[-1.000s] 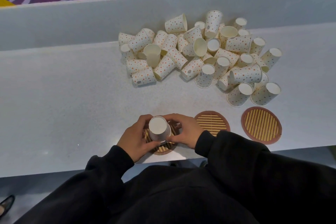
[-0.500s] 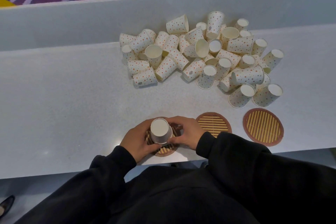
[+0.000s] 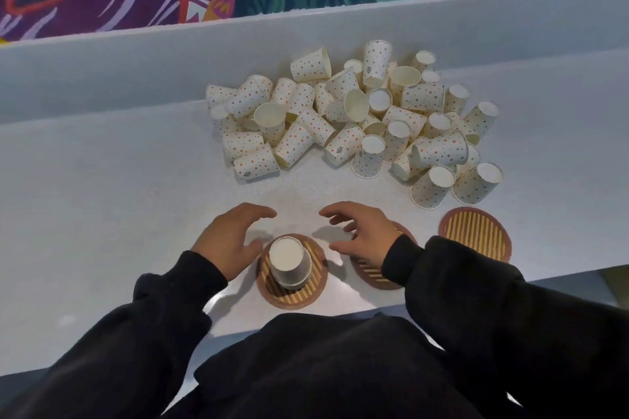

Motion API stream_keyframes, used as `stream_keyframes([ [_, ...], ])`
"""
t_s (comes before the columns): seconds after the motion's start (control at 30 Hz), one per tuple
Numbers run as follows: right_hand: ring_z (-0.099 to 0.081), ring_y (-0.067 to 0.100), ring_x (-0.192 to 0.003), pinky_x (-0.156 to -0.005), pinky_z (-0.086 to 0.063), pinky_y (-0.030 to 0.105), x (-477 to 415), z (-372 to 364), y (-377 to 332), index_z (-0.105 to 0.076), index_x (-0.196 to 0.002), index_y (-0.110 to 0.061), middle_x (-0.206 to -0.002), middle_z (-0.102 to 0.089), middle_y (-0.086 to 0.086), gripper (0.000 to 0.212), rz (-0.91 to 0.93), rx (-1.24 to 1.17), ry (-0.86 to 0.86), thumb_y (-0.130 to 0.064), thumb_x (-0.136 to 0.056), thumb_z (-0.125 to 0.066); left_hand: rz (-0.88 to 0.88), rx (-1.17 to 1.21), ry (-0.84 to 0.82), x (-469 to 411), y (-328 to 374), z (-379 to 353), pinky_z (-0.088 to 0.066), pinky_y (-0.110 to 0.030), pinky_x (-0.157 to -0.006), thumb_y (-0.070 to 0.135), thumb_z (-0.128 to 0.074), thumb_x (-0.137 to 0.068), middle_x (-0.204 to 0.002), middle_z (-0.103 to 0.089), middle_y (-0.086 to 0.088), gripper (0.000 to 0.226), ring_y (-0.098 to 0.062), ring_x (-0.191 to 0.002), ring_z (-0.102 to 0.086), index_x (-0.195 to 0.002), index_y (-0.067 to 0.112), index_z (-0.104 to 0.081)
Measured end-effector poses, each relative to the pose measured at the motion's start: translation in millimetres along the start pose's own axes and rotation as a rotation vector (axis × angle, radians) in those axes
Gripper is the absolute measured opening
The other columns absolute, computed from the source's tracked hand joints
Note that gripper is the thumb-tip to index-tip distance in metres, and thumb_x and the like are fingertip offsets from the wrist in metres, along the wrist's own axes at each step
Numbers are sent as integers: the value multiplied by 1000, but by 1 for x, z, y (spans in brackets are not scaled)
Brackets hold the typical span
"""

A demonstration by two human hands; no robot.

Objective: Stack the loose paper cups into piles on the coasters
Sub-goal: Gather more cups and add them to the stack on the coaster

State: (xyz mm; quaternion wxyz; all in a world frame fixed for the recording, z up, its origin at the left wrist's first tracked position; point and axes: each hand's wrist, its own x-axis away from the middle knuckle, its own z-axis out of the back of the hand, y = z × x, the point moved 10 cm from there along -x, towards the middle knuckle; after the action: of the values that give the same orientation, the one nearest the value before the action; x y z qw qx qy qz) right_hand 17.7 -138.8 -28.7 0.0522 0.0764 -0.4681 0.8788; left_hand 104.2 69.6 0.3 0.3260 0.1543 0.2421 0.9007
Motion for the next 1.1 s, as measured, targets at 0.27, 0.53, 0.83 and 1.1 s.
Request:
stream_keyframes([
  [0.27, -59, 2, -110, -94, -56, 29, 8, 79, 6, -62, -127, -33, -126, -63, -14, 46, -52, 0, 191, -33, -85, -82, -272, -108, 5, -84, 111, 50, -54, -36, -90, 25, -71, -91, -118, -69, 9, 33, -11, -102, -62, -124, 28, -69],
  [0.53, -63, 4, -102, -89, -58, 30, 38, 180, 41, -69, -115, -29, -114, -68, -14, 40, -133, -64, 505, -23, -80, -86, -525, -329, -87, -147, 254, 43, -53, -37, -91, 31, -67, -92, -119, -69, 6, 34, -14, -105, -62, -126, 26, -65],
  [0.83, -59, 6, -104, -91, -53, 29, 74, 247, 92, -67, -113, -32, -115, -65, -16, 37, -179, -72, 624, -25, -81, -85, -251, -255, -189, -208, 285, -35, -54, -39, -92, 29, -72, -90, -120, -64, 3, 41, -20, -105, -62, -130, 25, -62],
  [1.1, -51, 21, -123, -102, -39, 30, 76, 272, 141, -65, -119, -30, -130, -60, -4, 47, -226, 112, 540, -26, -77, -86, -2, -143, -124, -224, 264, -96, -49, -38, -97, 30, -72, -90, -139, -53, -8, 59, -28, -120, -56, -144, 22, -50],
])
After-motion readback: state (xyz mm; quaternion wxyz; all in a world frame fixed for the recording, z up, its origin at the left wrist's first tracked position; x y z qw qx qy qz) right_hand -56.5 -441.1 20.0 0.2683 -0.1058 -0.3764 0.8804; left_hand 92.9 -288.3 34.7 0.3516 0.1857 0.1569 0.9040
